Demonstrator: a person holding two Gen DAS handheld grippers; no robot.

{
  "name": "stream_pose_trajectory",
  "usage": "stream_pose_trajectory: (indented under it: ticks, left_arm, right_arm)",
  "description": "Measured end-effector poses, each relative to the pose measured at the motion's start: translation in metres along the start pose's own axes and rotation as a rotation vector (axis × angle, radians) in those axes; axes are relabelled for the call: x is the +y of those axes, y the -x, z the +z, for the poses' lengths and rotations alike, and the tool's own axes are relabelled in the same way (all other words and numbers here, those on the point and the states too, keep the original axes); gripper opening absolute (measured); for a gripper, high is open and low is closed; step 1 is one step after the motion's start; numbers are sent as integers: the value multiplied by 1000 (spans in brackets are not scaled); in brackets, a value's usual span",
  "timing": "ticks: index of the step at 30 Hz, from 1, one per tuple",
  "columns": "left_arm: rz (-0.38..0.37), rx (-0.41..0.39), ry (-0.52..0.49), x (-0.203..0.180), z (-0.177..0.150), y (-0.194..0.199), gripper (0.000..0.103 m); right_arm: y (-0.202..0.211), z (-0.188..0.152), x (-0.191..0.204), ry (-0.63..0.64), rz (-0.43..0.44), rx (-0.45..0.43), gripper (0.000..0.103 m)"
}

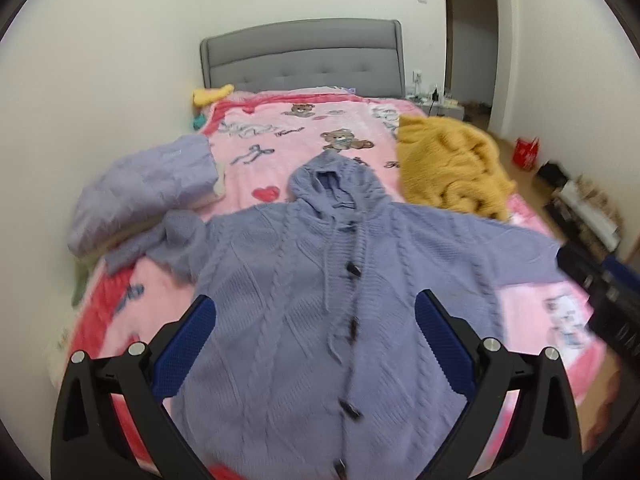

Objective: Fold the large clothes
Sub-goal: 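Grasp the cardigan sleeve cuff with the right gripper and lift it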

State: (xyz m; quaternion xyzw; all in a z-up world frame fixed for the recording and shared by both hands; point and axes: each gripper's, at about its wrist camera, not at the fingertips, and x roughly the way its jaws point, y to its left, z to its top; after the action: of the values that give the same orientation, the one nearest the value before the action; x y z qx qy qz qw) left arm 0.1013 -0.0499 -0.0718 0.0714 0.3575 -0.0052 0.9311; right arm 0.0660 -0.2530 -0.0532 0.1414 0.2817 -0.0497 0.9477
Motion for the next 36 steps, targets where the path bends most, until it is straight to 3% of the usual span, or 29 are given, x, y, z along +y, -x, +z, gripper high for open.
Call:
stream_pose_trajectory:
  ticks: [3,6,8,11,14,19,21,25,30,33,36]
  left_arm:
    - [16,-16,-75,-28,16,-34,98]
    - [-65,-22,-89,-53,41,-58,98]
    - [-134,-22,-152,-74,62,-68,98]
    - [-138,1,-216,-102,82,-79,98]
    - [-179,48,-242,-130,99,-90,98]
    - [-380,186,-195,-173,112,-120,98]
    - [-420,236,-196,-192,106,-132,98]
    - [-423,315,-252,-235,87,-161,98]
    - [-368,329,-363,-277,62,-186,98]
    - [-375,341,-392,-289,52,-196,98]
    - [-387,364,-417,-300,44,-205,98]
  right_arm:
    - [-40,10,-8,-32,-53,-47,95]
    - [-69,26,-14,-6,-110,-44,95]
    - [-77,37,-19,7,-123,-48,95]
    - [-84,57,-38,5,-157,-67,95]
    - [-90,72,-74,-42,-229,-17,95]
    - [-103,79,-178,-285,-269,77,95]
    - [-108,71,-236,-399,-276,95,95]
    - [-129,48,-341,-583,-298,125,95]
    - [-188,7,-455,-758,-251,208,95]
    - [-219,-10,-497,-791,-220,236,87]
    - [-244,-26,-524,-858,-213,286,88]
